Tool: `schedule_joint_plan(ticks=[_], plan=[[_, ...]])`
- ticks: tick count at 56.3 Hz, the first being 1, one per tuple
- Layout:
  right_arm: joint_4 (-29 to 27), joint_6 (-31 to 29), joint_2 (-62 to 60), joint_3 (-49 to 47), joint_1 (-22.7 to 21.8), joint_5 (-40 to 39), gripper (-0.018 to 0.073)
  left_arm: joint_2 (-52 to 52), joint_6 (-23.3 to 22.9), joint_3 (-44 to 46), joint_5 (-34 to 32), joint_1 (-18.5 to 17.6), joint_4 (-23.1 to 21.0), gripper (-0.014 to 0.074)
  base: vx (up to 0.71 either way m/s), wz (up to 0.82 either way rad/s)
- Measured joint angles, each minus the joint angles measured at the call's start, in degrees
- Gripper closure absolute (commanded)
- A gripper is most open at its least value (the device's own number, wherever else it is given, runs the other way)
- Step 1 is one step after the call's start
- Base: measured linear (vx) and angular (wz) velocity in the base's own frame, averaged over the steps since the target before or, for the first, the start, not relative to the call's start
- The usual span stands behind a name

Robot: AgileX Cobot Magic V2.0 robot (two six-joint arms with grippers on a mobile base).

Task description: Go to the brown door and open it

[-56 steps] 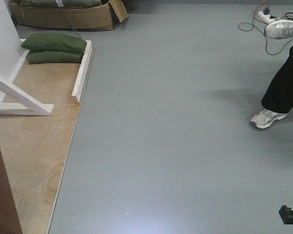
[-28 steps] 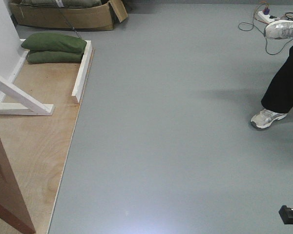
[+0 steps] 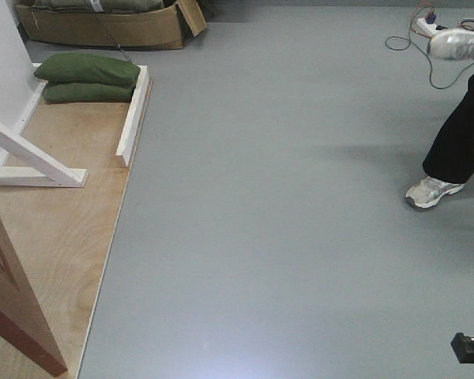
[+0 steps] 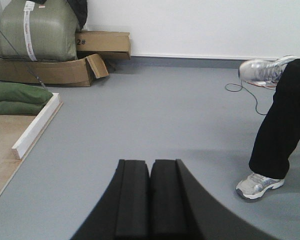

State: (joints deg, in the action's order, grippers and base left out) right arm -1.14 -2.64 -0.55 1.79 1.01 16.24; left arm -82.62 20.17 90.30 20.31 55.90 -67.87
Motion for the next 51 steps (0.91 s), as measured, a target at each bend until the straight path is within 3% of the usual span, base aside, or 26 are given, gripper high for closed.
schedule_joint_plan(ticks=[10, 30, 51], plan=[[0.0, 0.0, 0.0, 0.0, 0.0, 0.0, 0.0559, -0.8, 0.0, 6.7, 6.0, -2.8, 4.0, 0.0600, 0.00, 0.00], [0.0, 0.0, 0.0, 0.0, 0.0, 0.0, 0.0559, -1.3, -0.4, 8.2, 13.1, -4.5, 4.5, 0.0600, 0.00, 0.00], [0.0, 0.0, 0.0, 0.0, 0.0, 0.0, 0.0559, -1.3, 0.0, 8.2, 16.0, -9.8, 4.8, 0.0600, 0.00, 0.00]])
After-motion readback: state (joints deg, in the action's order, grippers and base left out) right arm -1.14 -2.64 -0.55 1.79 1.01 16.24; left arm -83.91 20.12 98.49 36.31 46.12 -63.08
